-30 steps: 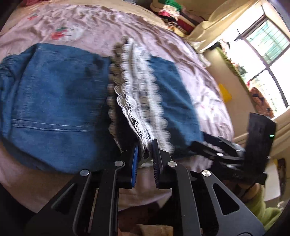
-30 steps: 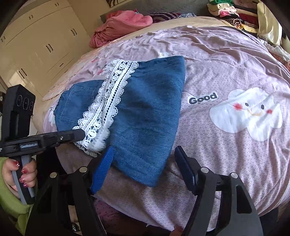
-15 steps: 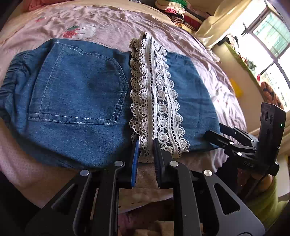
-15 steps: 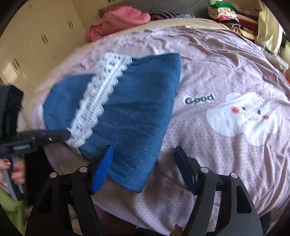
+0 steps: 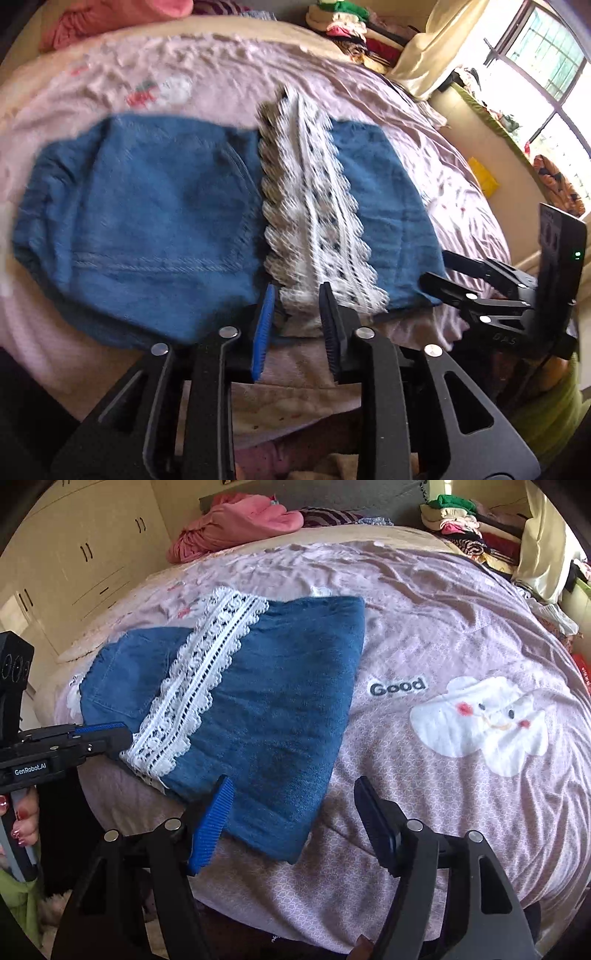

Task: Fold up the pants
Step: 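Open both tools and release the folded legs onto the denim, then move both tools open toward the elastic waistband of the pants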

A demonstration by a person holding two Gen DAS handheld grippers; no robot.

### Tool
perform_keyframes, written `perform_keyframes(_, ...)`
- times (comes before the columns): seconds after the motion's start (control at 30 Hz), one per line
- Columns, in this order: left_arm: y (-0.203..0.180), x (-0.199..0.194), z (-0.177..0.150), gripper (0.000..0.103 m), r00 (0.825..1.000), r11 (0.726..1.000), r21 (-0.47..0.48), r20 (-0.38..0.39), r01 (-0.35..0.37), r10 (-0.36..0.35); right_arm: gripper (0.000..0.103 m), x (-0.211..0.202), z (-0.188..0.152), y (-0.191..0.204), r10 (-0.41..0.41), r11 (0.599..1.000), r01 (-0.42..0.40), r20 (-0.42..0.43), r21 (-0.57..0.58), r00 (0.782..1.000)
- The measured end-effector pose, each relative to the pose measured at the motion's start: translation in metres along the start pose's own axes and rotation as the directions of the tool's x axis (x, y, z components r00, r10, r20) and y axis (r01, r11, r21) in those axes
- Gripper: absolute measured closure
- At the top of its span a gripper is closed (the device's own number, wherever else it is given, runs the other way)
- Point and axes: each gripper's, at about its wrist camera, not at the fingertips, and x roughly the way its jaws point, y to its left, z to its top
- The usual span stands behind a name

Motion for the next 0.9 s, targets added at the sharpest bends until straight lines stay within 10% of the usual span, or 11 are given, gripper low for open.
perform_keyframes(0.9,0.051,-0.073,0.003,0.027,0.969,0.981,-0.073,0.161,-0.180,0.189,0.016,-0.023,0.066,0.076,0.050,0.987,-0.037,0.080,-0.155,0.996)
